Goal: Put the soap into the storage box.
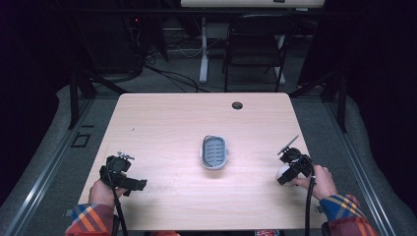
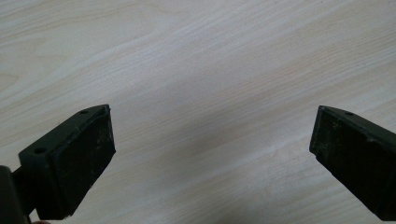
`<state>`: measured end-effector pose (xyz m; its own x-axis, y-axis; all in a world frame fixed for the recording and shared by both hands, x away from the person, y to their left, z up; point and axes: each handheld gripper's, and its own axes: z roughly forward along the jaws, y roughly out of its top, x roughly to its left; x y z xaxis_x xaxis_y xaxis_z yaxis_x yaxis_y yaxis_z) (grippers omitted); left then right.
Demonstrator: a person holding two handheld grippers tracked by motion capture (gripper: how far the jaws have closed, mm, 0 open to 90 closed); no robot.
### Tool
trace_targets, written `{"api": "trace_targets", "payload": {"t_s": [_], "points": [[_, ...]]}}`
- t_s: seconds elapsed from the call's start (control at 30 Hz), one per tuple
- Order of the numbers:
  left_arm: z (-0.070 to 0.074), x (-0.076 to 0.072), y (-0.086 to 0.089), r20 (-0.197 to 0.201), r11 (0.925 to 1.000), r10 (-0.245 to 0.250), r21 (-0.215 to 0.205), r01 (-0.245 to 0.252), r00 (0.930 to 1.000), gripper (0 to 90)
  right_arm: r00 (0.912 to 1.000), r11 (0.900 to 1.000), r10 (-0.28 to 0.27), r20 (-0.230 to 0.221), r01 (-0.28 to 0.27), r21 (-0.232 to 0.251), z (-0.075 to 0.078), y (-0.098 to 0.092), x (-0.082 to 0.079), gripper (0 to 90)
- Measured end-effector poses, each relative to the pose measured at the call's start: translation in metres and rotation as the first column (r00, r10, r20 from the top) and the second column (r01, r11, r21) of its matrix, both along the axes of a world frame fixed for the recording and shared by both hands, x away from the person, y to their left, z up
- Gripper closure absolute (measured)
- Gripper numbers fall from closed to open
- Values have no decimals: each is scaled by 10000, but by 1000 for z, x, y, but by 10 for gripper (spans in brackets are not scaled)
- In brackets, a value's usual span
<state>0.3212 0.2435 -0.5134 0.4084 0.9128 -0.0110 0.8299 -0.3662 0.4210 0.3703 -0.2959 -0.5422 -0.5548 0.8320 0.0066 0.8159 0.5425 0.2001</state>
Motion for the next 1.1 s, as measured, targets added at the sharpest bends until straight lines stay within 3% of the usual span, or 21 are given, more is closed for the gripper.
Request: {"api": "trace_targets", "payload": {"t_s": [0.03, 0.13, 0.37, 0.4, 0.43, 0.47, 0.5, 0.7, 0.73, 0.77, 0.83, 0.87, 0.9, 1.03, 1.1], "points": [[0, 0, 0, -8, 10000, -6, 1, 6, 10000, 0, 9964, 9949, 620, -576, -662, -755, 7, -1, 4, 219], [0, 0, 0, -10, 10000, -7, 2, 7, 10000, 0, 9985, 9977, 393, -392, -414, -540, 4, -1, 3, 221], [0, 0, 0, -23, 10000, -28, 21, 28, 10000, 0, 9978, 9961, 453, -491, -488, -730, 5, 0, 3, 224], [0, 0, 0, -25, 10000, -33, 26, 33, 10000, 0, 10000, 9999, -32, -94, 31, -125, 0, 2, 0, 224], [0, 0, 0, -15, 10000, -31, 22, 31, 10000, 0, 9999, 9996, 63, -119, -66, -273, 1, 2, 1, 224], [0, 0, 0, -7, 10000, -26, 14, 26, 10000, 0, 9979, 9964, 424, -488, -458, -720, 5, 1, 3, 225], [0, 0, 0, 7, 10000, 35, -36, -35, 10000, 0, 9970, 9951, 506, -587, -553, -815, 6, 1, 4, 225], [0, 0, 0, 7, 10000, 27, -35, -27, 10000, 0, 9976, 9954, 459, -527, -501, -819, 6, 0, 4, 225], [0, 0, 0, 10, 10000, 25, -35, -25, 10000, 0, 10000, 9998, -51, 15, 51, -206, 1, 1, 0, 225], [0, 0, 0, 2, 10000, -11, -13, 11, 10000, 0, 9982, 9963, 416, -434, -448, -737, 9, 0, 3, 225], [0, 0, 0, 0, 10000, 8, -26, -8, 10000, 0, 9965, 9940, 587, -599, -639, -892, 12, -1, 5, 225], [0, 0, 0, 16, 10000, -24, -11, 24, 10000, 0, 9999, 9999, -109, 98, 109, -58, 4, 1, -1, 225], [0, 0, 0, 1, 10000, 11, -35, -11, 10000, 0, 9993, 9983, 273, -245, -285, -506, 9, 0, 2, 225], [0, 0, 0, 4, 10000, 18, -38, -18, 10000, 0, 9998, 9990, 154, -139, -159, -410, 9, 0, 1, 225], [0, 0, 0, -12, 10000, -20, -9, 20, 10000, 0, 9987, 9973, 377, -353, -398, -621, 13, 0, 2, 225]]}}
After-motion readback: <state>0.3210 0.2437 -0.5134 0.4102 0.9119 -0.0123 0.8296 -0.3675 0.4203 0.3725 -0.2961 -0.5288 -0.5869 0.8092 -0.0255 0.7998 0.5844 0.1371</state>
